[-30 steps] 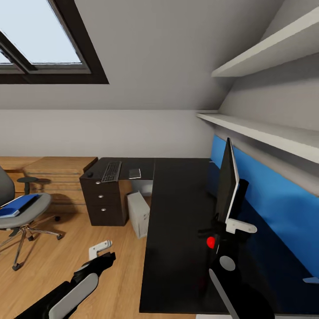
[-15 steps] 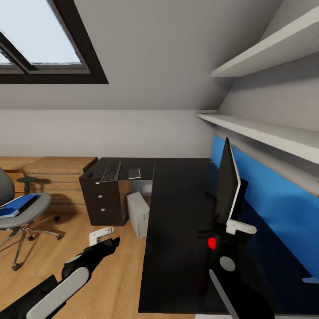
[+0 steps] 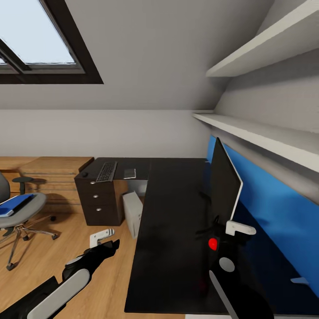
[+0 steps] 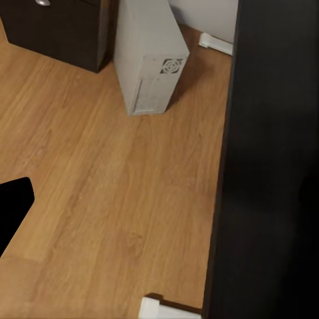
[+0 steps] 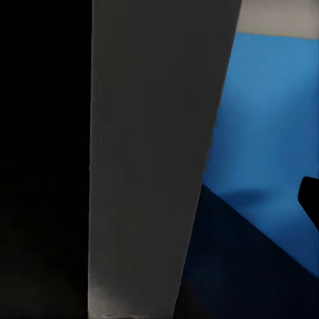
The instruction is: In the bedroom, organize the workspace by keeping the computer under the desk, ensuring the monitor is on the desk, placing the keyboard on the desk next to the monitor, placing the mouse on the desk next to the keyboard, moving the folder from the swivel chair onto the desk next to the mouse, stacking the notebook on top of the folder with the pen on top of the notebook, and positioning the swivel chair next to the desk.
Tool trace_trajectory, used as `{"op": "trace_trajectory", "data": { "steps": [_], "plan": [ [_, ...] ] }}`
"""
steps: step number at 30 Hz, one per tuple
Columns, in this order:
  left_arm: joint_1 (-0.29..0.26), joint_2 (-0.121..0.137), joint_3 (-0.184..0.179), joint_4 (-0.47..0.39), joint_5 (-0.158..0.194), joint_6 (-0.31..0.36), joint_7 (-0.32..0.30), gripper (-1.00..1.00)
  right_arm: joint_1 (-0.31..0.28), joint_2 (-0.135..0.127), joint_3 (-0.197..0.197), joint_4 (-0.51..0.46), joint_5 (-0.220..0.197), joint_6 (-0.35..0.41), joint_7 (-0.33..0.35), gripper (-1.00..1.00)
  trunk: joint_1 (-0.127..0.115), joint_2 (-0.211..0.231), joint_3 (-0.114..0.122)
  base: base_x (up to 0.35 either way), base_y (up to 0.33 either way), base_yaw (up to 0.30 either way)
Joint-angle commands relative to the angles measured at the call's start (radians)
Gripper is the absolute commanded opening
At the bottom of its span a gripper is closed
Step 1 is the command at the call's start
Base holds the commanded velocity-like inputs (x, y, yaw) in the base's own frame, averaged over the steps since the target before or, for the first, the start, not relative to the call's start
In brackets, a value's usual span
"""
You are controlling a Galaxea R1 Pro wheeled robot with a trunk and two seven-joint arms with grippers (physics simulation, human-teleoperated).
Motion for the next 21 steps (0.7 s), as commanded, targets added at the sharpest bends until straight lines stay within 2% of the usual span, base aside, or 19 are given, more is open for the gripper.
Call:
{"op": "trace_trajectory", "data": {
  "steps": [1,8,21],
  "plan": [
    [-0.002,0.001,-0.002,-0.001,0.003,0.003,0.006,1.00,-0.001,-0.002,0.002,-0.002,-0.006,0.007,-0.007,1.00,0.000,-0.001,-0.001,0.000,-0.035,0.000],
    [-0.002,0.002,0.000,-0.001,0.003,0.003,0.006,1.00,-0.001,-0.005,0.003,-0.002,-0.007,-0.053,-0.005,1.00,0.000,-0.001,-0.001,0.000,-0.012,0.000],
    [-0.001,0.002,0.001,0.006,0.005,0.006,0.006,1.00,-0.001,-0.006,0.003,-0.001,-0.008,-0.065,-0.003,1.00,0.000,-0.001,-0.001,0.000,0.000,0.000]
  ]
}}
